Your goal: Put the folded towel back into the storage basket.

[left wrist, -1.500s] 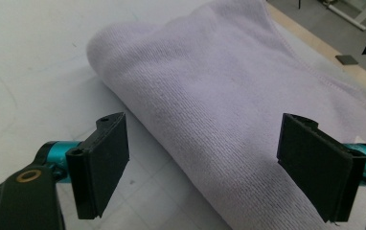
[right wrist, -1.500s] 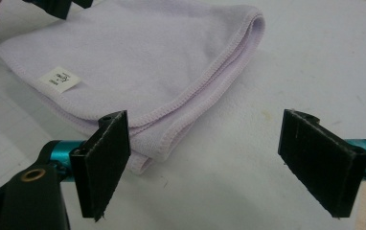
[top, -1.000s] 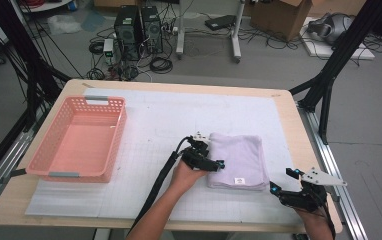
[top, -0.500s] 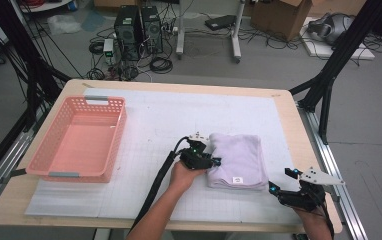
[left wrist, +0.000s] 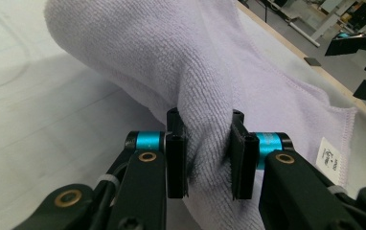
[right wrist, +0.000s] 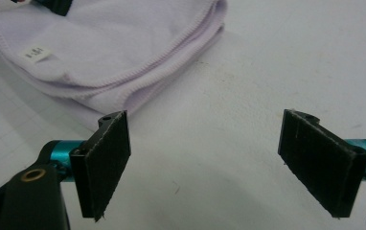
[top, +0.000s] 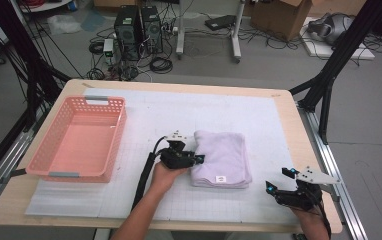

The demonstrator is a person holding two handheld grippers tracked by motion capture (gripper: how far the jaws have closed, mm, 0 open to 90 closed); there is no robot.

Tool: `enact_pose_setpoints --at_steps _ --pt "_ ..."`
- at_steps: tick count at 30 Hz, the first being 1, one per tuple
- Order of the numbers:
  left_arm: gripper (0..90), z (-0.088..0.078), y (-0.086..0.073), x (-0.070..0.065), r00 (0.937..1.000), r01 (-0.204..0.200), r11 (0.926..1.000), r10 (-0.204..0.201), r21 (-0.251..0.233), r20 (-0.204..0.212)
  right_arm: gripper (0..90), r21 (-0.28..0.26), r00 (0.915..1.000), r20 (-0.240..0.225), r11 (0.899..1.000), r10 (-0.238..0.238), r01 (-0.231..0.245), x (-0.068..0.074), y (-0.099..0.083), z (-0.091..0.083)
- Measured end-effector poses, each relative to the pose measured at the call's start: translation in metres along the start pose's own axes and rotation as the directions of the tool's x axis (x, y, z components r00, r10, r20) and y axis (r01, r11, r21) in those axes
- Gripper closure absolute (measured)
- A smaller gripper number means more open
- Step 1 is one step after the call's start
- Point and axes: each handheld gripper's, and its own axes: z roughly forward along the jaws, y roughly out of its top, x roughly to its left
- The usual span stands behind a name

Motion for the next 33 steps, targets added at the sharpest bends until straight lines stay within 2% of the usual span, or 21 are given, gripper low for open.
enact_pose_setpoints --at_steps 9,21,25,33 --pt "73.1 -0.040 -0.009 0.018 0.9998 0.002 0.9991 -0.003 -0.042 -0.019 17.5 0.008 1.0000 -0.003 1.000 -0.005 0.005 0.003 0.001 0.004" --pt "74.5 -0.081 -0.006 0.022 0.9987 -0.039 0.9955 0.036 -0.087 -0.035 17.5 0.008 0.9999 -0.008 1.000 -0.009 0.009 0.005 0.003 0.007" --pt "74.9 -0.093 -0.001 0.020 0.9975 -0.064 0.9920 0.061 -0.109 -0.037 17.5 0.008 0.9999 -0.011 1.000 -0.007 0.007 0.005 0.003 0.008" --pt "75.1 -0.113 0.009 0.011 0.9907 -0.136 0.9761 0.132 -0.170 -0.034 17.5 0.006 0.9998 -0.011 1.000 -0.014 0.014 0.006 0.005 0.010"
